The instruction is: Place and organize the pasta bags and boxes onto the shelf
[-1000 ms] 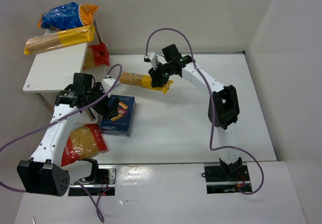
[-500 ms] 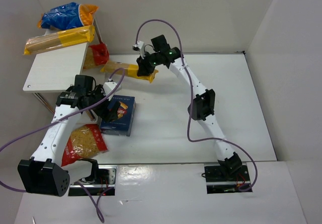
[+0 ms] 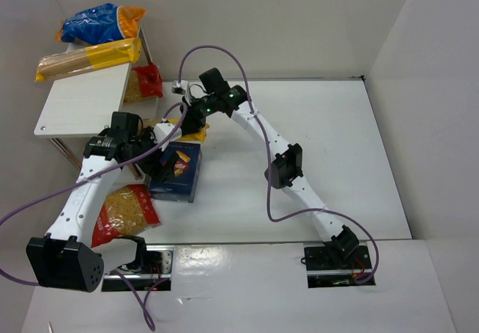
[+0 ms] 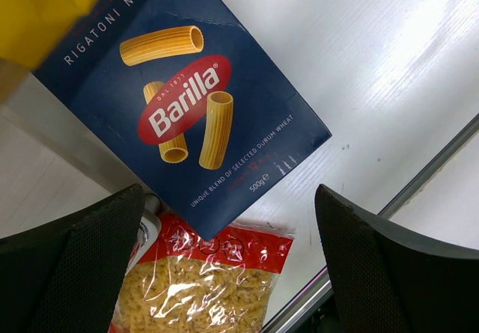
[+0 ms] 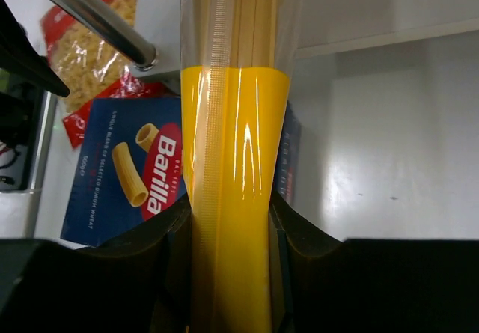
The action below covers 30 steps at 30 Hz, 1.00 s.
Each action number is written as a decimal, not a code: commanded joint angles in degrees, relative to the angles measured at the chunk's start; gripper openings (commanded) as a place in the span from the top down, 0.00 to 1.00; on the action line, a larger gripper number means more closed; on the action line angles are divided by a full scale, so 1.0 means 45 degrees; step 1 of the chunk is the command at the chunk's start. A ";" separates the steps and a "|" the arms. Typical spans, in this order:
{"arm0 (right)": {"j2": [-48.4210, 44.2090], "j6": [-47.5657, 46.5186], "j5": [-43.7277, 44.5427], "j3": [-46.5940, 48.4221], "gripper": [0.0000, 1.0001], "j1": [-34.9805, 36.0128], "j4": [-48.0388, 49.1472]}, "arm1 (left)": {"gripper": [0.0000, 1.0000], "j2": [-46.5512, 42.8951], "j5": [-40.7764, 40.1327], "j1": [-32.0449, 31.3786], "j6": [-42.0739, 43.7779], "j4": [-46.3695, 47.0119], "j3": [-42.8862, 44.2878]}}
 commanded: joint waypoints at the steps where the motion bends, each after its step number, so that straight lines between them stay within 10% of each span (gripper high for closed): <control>1: -0.0088 0.1053 -0.1988 0.0868 1.00 0.0058 0.2411 | 0.00 -0.0218 0.0182 -0.0041 0.0238 -0.0030 0.0017; 30: 0.1416 0.4627 -0.3885 0.0868 1.00 0.1680 0.6318 | 0.00 -0.0569 0.0182 -0.0041 0.0121 -0.0030 0.0017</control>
